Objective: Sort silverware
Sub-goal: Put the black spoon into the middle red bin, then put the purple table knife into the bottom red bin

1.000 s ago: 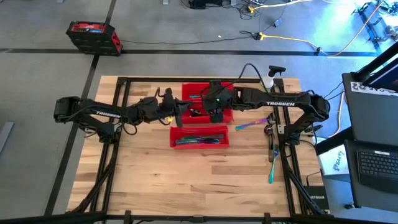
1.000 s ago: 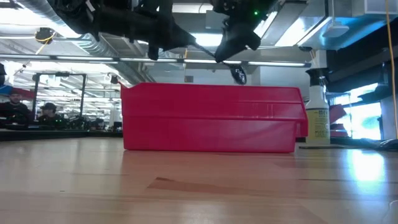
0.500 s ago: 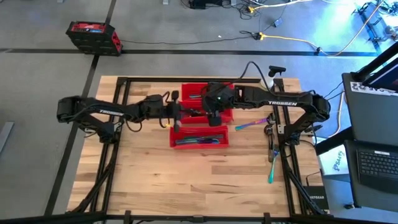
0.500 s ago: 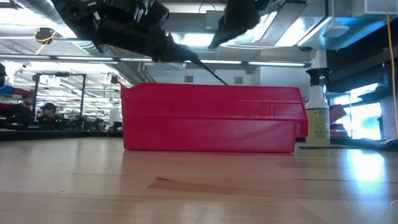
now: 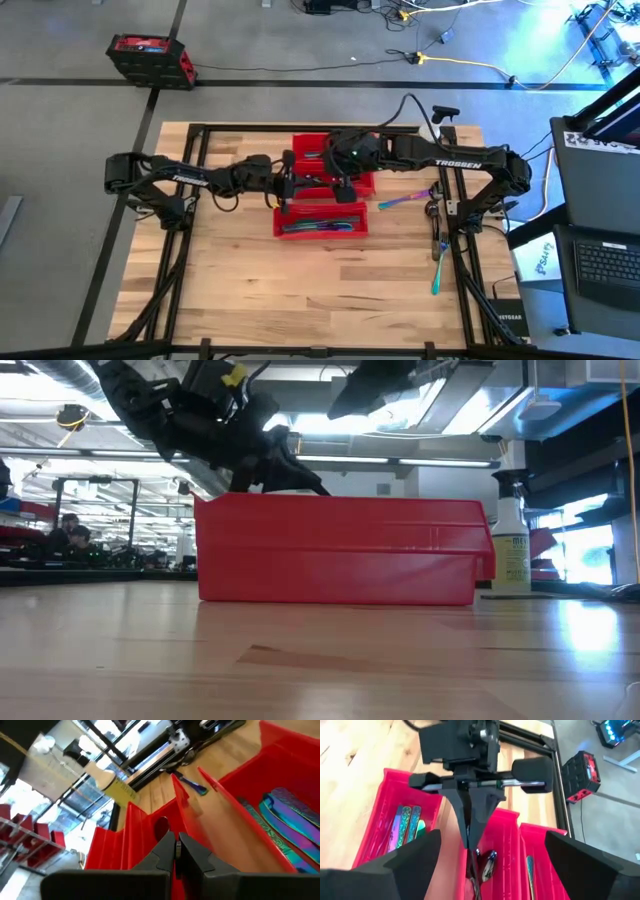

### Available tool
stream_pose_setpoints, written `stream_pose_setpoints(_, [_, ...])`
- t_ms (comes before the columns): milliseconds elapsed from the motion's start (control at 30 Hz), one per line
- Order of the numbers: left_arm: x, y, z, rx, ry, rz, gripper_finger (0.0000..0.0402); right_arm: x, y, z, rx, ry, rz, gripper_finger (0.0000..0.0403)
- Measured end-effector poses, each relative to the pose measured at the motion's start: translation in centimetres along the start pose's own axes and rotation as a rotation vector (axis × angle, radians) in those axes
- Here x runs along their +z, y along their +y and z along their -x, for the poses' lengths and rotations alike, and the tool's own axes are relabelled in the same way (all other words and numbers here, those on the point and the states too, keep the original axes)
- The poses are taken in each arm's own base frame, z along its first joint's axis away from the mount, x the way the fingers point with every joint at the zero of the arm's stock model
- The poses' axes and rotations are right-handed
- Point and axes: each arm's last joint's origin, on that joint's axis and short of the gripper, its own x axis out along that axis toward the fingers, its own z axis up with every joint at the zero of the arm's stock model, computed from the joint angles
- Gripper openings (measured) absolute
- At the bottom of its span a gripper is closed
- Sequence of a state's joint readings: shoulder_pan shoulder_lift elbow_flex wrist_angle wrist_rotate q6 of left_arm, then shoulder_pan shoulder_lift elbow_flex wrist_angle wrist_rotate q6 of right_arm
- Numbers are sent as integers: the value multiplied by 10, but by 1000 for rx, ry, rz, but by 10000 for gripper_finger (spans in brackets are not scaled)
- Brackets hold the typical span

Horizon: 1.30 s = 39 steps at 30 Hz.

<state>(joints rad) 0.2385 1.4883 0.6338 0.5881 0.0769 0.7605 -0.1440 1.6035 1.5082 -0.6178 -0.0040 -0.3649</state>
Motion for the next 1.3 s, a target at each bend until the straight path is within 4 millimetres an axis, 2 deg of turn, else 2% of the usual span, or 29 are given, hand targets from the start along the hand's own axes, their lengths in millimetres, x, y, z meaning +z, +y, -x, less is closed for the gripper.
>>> stream_pose_setpoints(433, [-9,8,1,-12,-2,14,6,-2,1,0,22,15,-21,342])
stream_pose_setpoints(633, [-8,8,1,-27,-23,8,54,-2,1,0,23,15,-21,342])
stream_pose_setpoints(733, [-8,8,1,-25,-26,63,86,-2,1,0,23,15,-21,342])
stream_pose_setpoints(967, [-13,12,2,17,27,49,154,-2,1,0,22,14,-21,342])
stream_pose_setpoints(1200, [-18,24,4,129,63,90,175,-3,2,0,25,25,-34,342])
stream_pose_setpoints(1300, [-5,25,5,168,-19,222,175,-18,6,3,50,187,-37,342])
